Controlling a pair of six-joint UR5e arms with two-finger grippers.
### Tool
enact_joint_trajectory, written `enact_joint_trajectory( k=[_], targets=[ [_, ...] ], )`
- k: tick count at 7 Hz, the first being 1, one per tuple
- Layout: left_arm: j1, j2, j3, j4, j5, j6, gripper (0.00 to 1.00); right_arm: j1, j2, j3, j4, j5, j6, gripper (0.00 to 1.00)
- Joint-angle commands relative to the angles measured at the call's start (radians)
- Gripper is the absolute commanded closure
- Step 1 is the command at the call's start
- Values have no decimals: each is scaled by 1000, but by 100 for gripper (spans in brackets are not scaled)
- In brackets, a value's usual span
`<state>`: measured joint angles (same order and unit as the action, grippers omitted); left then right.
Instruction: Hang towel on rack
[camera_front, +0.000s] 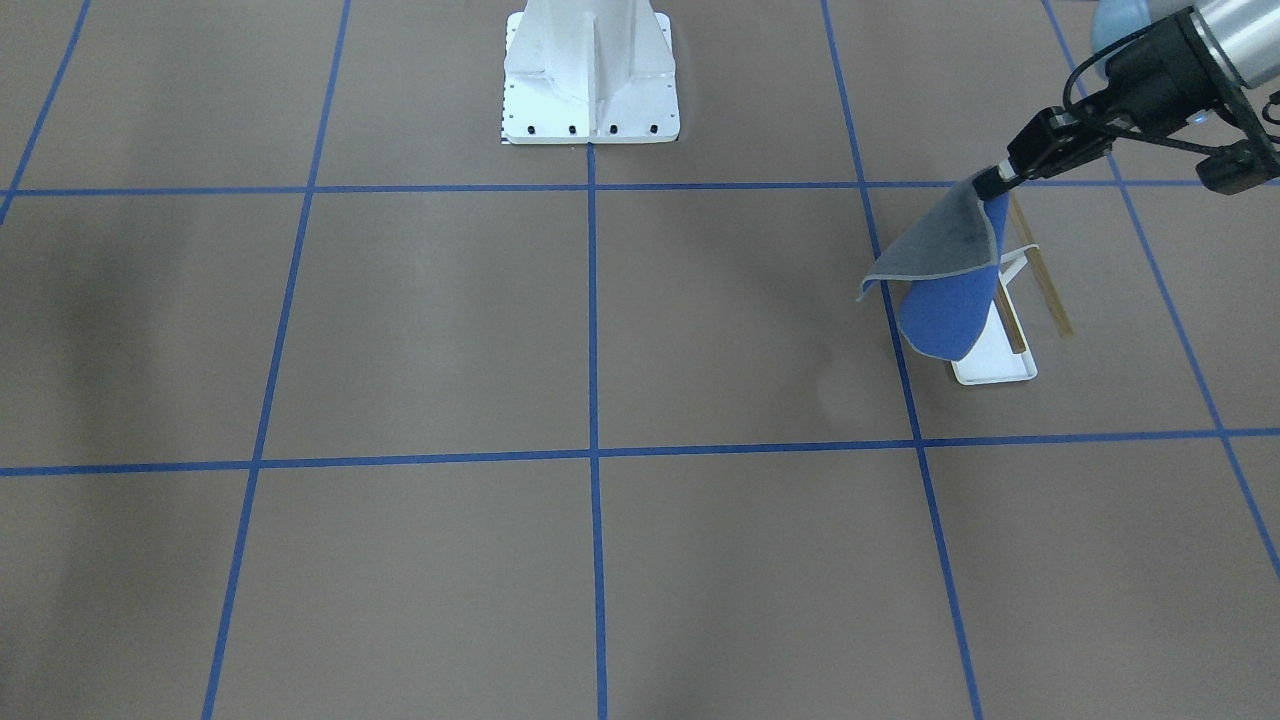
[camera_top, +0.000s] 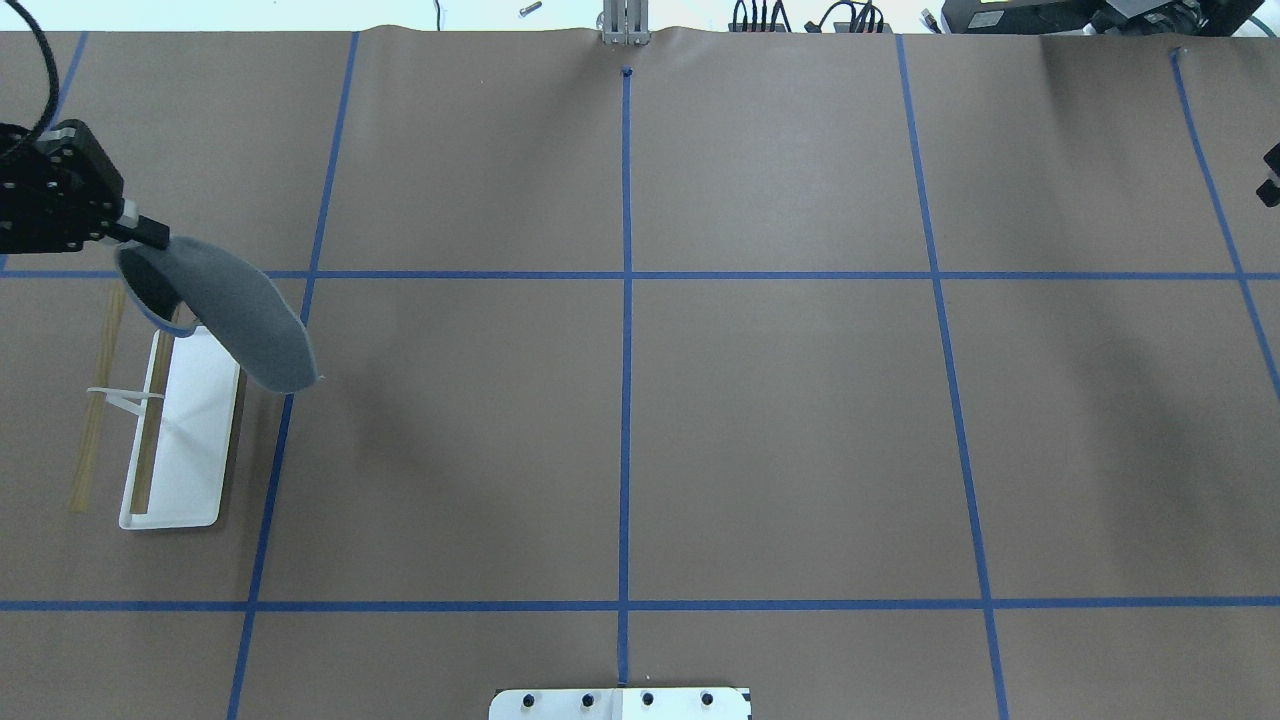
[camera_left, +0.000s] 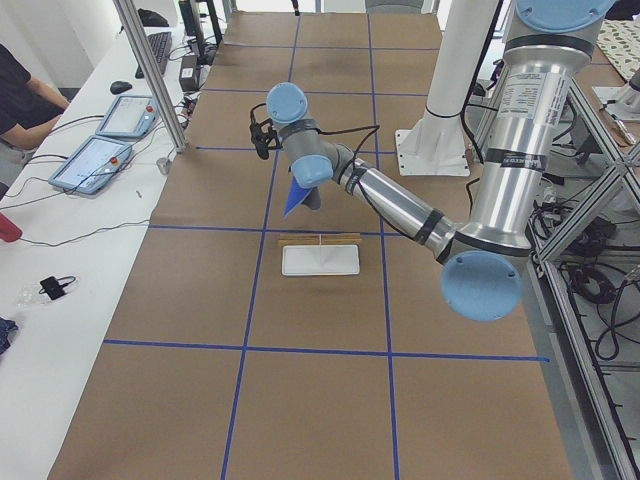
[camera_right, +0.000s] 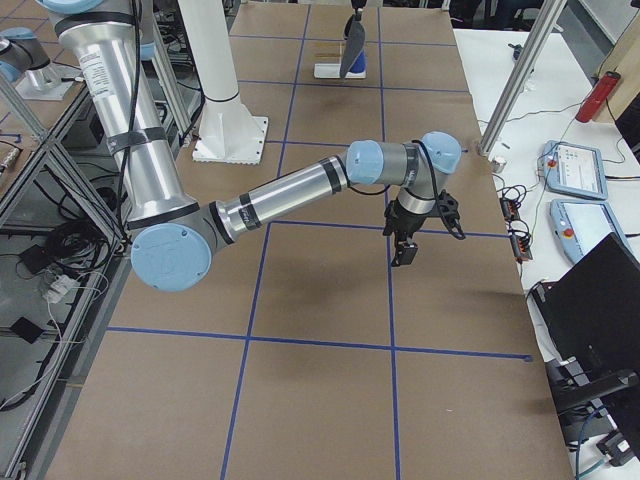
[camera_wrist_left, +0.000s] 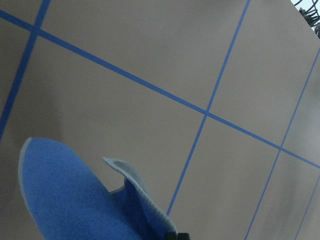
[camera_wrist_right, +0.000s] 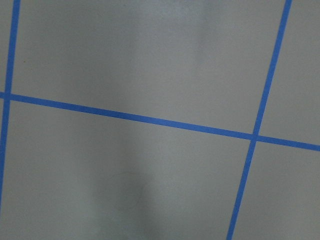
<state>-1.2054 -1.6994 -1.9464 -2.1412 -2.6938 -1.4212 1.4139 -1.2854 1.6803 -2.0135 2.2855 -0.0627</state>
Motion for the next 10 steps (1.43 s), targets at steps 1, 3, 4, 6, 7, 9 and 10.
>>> enact_joint_trajectory(
  k=[1,3,4,6,7,9,10],
  targets=[
    [-43,142,7,1,-12,187,100,34,-24,-47,60,3,-5,0],
    [-68,249,26,1,-1,360,100,45,-23,-103,122,46,-5,0],
    [-97,268,53,1,-1,428,100,54,-26,-114,124,66,-5,0],
    [-140,277,146,1,2,586,100,56,-31,-117,124,74,-6,0],
    [-149,277,167,1,15,609,100,56,-31,-117,125,72,-6,0],
    [-135,300,170,1,112,642,100,56,-31,-116,125,74,-6,0],
    [-134,310,185,3,118,683,100,56,-31,-116,125,74,-6,0]
  ],
)
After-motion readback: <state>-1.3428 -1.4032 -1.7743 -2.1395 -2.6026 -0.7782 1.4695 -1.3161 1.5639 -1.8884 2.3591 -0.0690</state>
